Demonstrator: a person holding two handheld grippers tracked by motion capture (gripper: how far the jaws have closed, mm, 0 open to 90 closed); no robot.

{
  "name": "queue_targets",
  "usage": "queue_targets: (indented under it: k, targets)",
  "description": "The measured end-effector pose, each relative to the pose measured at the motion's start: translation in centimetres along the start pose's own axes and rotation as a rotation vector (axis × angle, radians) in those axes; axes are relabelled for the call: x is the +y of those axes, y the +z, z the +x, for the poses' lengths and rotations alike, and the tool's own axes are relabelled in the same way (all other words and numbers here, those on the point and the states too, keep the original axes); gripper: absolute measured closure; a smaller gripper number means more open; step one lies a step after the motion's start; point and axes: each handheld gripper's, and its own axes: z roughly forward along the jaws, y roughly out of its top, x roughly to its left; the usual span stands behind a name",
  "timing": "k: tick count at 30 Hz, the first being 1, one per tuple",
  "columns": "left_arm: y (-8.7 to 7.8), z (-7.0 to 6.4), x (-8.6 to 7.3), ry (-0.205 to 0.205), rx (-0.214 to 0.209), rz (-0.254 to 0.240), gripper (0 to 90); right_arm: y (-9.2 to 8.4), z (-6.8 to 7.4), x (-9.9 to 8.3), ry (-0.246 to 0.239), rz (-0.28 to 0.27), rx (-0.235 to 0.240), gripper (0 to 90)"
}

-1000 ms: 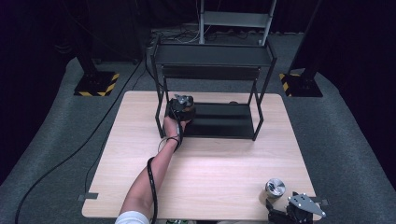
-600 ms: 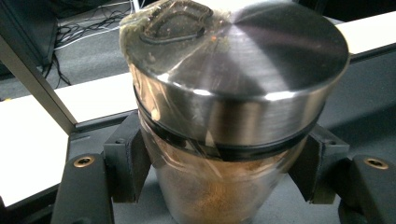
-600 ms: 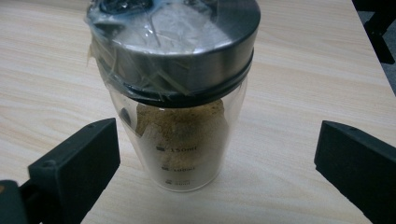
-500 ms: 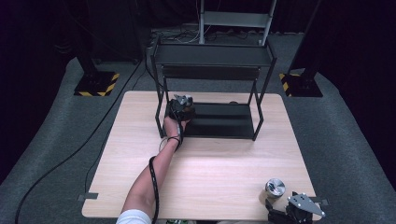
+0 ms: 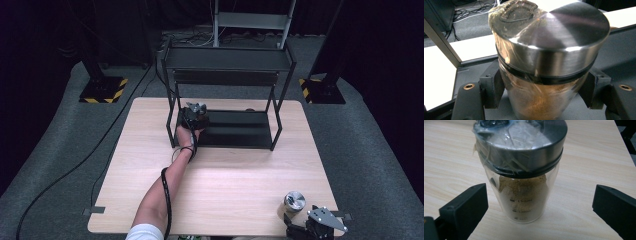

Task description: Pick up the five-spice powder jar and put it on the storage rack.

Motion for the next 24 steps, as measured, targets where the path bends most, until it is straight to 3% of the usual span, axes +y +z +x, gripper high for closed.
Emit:
queue_targets:
  k: [14,24]
  targets:
    - [0.37,-0.02,-0.43,-0.005,0.004,-0.023,30.8,0.00,0.06,0.03,-0.002,0.000,0.001,0.0]
    - [0.77,0.08,-0.01,0.004,0.005,-0.014,30.7,-0.02,0.01,0.02,0.001,-0.001,0.003,0.0]
